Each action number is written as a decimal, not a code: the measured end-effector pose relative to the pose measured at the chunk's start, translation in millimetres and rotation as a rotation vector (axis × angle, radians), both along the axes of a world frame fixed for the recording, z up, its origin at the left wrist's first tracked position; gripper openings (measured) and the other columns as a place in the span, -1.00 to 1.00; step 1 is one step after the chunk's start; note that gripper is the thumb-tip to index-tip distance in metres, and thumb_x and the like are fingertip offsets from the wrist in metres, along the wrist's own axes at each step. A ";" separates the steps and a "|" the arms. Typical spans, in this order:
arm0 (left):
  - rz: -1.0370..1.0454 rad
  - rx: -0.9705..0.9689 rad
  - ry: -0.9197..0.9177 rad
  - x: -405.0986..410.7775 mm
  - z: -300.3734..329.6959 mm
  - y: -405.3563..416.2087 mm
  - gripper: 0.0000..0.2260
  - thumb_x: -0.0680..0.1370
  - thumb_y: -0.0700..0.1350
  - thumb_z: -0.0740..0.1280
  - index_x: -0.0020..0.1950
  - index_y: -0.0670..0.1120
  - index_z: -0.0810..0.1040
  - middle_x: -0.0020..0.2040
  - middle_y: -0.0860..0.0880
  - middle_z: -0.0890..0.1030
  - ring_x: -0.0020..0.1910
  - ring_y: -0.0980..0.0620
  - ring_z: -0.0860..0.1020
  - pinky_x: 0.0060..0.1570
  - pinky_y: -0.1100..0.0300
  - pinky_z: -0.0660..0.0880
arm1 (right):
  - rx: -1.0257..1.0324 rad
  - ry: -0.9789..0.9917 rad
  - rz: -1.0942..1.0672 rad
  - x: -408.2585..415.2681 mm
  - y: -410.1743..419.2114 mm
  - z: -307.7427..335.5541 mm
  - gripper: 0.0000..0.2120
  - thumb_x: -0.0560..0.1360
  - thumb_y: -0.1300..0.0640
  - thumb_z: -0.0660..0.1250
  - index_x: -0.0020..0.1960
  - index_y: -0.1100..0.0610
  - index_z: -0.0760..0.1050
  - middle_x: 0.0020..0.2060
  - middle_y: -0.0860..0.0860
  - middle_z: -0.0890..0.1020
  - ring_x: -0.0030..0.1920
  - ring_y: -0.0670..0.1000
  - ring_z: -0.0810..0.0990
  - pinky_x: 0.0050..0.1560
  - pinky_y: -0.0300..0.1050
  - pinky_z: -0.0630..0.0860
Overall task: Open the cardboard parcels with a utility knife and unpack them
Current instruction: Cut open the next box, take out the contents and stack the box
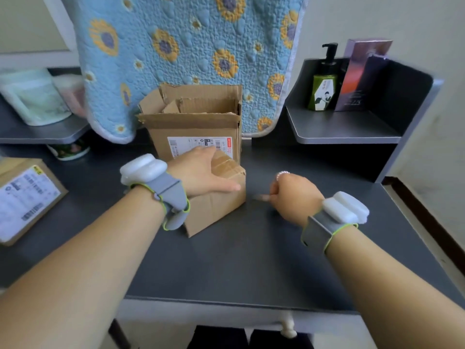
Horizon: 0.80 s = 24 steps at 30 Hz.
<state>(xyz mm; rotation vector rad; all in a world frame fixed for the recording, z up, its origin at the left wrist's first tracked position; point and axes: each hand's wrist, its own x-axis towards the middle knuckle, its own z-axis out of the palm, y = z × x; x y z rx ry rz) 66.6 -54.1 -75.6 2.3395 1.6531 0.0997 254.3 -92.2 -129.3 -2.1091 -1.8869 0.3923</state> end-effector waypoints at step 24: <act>-0.164 0.121 -0.004 -29.1 -7.5 -16.0 -0.13 0.03 0.49 0.27 0.32 0.31 0.22 0.26 0.20 0.39 0.32 0.06 0.31 0.30 0.06 0.15 | 0.333 1.178 -0.182 -78.5 -36.0 -11.5 -0.82 0.53 0.22 0.20 -0.06 -0.05 0.47 -0.45 -0.07 0.52 -0.61 -0.20 0.43 -0.48 -0.29 0.41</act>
